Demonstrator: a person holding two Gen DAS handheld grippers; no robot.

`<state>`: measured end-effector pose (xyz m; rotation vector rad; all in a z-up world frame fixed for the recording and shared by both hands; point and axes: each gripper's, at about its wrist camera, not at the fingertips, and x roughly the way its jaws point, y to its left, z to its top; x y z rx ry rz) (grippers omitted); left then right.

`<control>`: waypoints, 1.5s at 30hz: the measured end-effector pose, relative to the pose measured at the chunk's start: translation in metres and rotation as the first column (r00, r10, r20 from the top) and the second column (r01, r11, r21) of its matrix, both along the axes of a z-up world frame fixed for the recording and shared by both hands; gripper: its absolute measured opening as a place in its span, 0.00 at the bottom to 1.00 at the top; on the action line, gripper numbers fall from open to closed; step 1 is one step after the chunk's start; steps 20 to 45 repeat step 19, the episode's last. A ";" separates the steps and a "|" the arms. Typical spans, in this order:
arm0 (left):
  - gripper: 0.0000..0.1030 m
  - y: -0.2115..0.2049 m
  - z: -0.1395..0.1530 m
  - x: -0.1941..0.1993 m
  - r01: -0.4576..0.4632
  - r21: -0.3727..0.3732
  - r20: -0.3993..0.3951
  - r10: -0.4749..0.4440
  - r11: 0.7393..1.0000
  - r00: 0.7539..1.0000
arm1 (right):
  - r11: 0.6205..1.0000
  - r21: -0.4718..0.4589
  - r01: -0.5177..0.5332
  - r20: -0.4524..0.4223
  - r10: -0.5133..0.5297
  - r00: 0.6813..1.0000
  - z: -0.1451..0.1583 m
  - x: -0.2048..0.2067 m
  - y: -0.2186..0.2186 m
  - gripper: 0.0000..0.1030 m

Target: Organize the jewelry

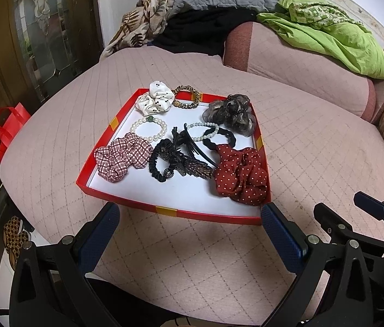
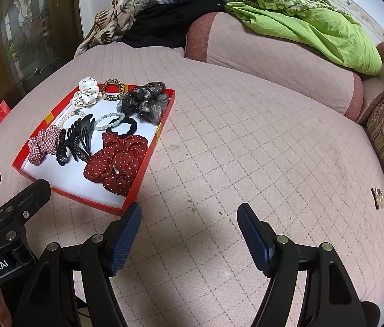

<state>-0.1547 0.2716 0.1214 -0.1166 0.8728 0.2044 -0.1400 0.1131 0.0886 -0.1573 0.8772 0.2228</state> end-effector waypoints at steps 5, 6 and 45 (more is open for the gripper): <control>1.00 0.001 -0.001 0.000 -0.006 -0.007 -0.003 0.006 1.000 1.000 | 1.000 -0.003 -0.004 -0.004 0.004 1.000 -0.001 0.001 0.001 0.75; 1.00 0.002 -0.001 0.000 -0.008 -0.008 -0.003 0.008 1.000 1.000 | 1.000 -0.004 -0.005 -0.004 0.005 1.000 -0.001 0.001 0.001 0.75; 1.00 0.007 -0.003 0.000 -0.048 -0.011 -0.020 0.048 0.999 0.999 | 1.000 0.006 -0.012 -0.024 0.012 1.000 -0.006 0.002 0.002 0.75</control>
